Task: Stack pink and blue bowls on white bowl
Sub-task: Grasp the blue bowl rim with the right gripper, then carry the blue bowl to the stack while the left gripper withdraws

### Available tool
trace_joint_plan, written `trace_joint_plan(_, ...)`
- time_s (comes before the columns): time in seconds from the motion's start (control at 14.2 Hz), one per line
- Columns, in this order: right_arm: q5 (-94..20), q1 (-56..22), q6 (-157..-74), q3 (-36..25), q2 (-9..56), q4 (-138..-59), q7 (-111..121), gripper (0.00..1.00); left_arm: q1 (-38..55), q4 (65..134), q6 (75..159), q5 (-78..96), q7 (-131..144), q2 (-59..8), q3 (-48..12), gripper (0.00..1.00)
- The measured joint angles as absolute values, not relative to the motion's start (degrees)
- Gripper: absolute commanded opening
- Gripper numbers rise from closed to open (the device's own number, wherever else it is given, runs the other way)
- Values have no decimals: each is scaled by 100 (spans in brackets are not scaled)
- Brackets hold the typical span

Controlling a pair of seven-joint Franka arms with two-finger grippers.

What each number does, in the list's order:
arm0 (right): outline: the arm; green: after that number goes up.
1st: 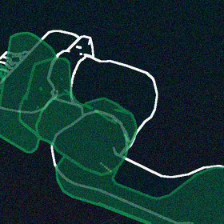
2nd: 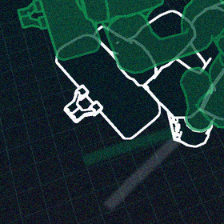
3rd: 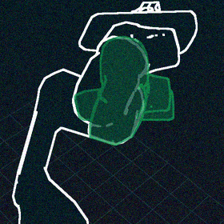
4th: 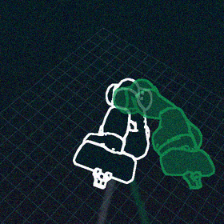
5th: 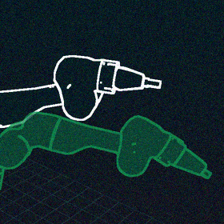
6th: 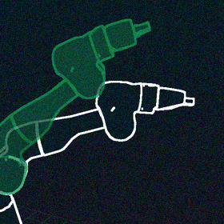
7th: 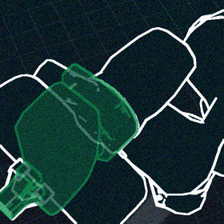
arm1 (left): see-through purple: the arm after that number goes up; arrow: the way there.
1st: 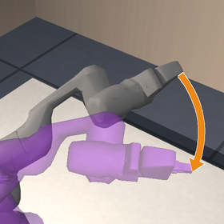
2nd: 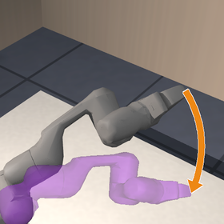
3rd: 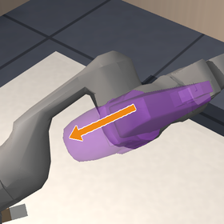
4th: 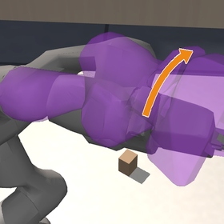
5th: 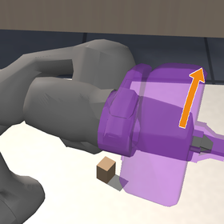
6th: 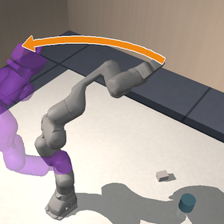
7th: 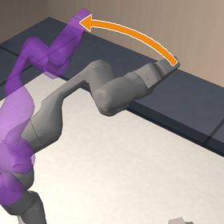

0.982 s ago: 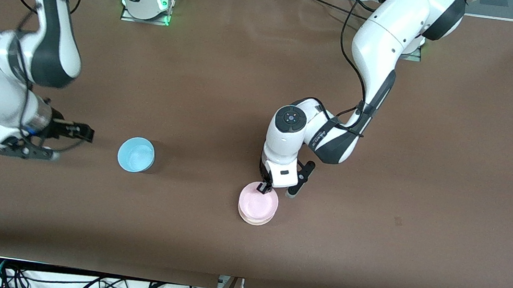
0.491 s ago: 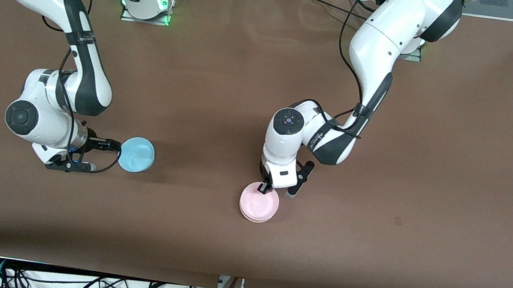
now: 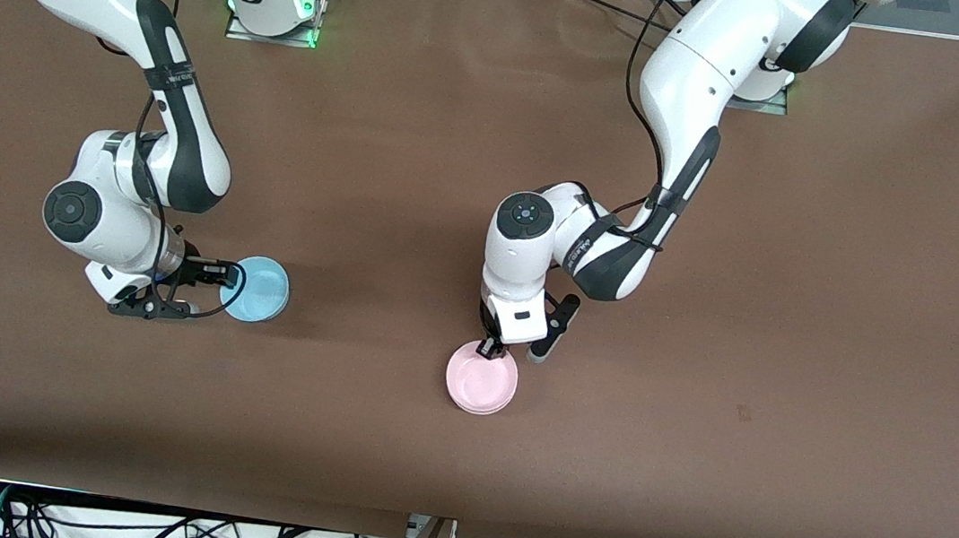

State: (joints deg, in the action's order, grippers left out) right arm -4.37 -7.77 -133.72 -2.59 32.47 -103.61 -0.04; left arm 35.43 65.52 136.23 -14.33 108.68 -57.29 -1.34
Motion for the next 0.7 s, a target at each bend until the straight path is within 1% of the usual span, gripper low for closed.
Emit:
trace_joint_plan(0.14,-504,-778,-13429,-226,3307,-10365,0,49,3542,6513,13685,-1433,10871,-5773,-125,43)
trace_joint_plan(0.21,-512,-778,-13444,-223,3333,-10365,0,45,3541,6472,13708,-1433,10873,-5801,-117,46)
trace_joint_plan(0.28,-513,-778,-13452,-223,3353,-10365,0,37,3538,6436,13708,-1433,10873,-5816,-110,46)
trace_joint_plan(0.49,-518,-775,-13456,-224,3366,-10365,0,4,3526,6353,13703,-1433,10873,-5819,-100,46)
trace_joint_plan(0.56,-523,-774,-13458,-224,3366,-10363,0,0,3516,6318,13683,-1433,10873,-5818,-100,46)
trace_joint_plan(0.7,-602,-773,-13454,-223,3354,-10337,0,0,3488,6218,13537,-1433,10871,-5814,-99,46)
